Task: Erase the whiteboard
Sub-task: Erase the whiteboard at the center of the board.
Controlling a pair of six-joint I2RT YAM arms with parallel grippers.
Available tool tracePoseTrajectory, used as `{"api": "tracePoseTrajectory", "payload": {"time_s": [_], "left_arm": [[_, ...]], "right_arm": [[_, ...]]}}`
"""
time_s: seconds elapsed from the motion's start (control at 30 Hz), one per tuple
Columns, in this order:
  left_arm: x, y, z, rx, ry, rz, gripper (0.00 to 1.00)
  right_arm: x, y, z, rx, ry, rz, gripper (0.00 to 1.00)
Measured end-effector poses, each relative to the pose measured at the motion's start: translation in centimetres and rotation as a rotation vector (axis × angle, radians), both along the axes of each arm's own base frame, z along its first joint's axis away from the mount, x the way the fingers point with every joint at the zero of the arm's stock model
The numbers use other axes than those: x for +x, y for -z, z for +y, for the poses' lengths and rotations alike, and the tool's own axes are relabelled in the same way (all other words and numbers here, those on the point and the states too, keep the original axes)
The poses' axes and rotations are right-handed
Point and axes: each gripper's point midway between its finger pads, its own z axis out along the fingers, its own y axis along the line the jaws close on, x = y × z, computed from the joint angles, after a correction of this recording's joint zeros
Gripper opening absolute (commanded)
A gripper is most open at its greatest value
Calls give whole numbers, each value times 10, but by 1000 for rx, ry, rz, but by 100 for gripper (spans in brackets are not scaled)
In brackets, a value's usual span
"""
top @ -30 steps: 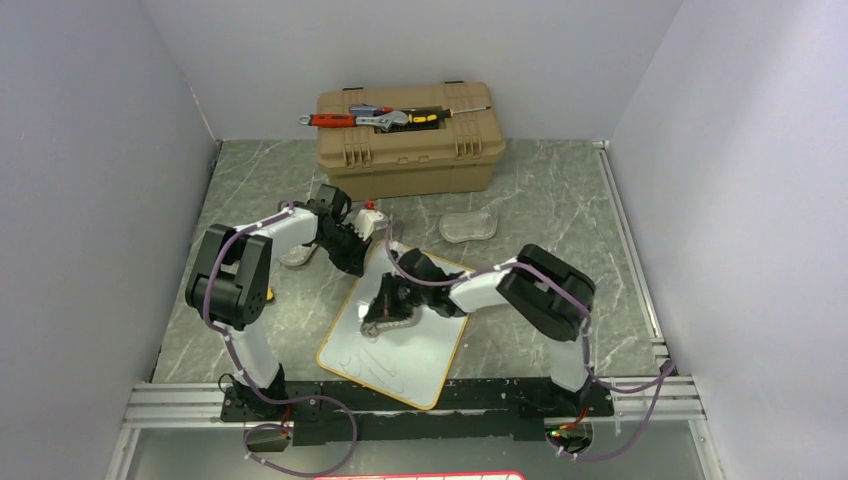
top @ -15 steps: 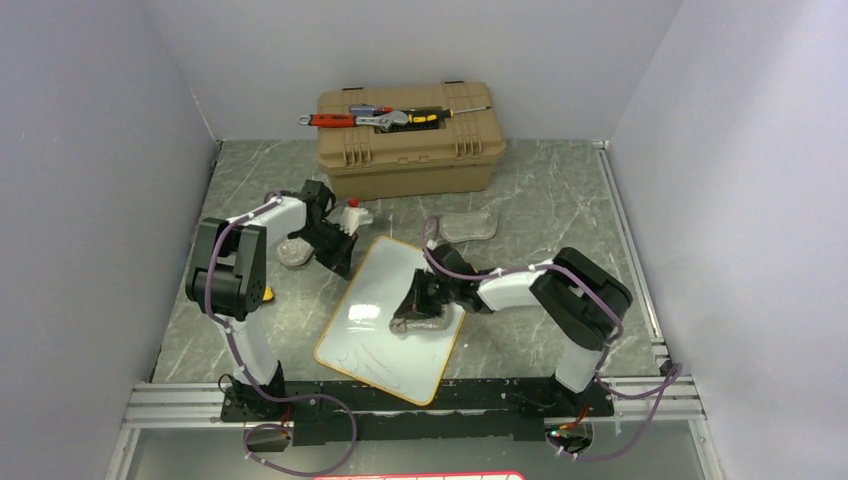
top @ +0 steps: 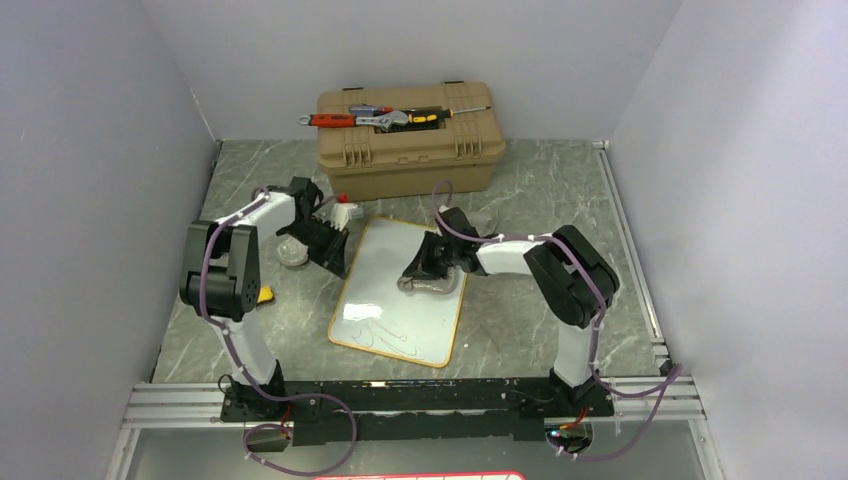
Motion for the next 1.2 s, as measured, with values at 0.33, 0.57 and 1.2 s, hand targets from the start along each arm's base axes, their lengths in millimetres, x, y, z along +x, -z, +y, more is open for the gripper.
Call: {"api": "tracePoseTrajectory", "payload": {"time_s": [0.33, 0.57, 1.2], "left_arm": [[-10, 22, -14, 10, 40, 55, 26], [-21, 31, -31, 30, 80, 77, 19], [-41, 36, -38, -18, 49, 225, 9]], "right_arm": [[-57, -44, -64, -33, 21, -74, 0], [-102, -17, -91, -57, 31, -21, 0], [-86, 2, 70, -39, -187, -3, 0]]}}
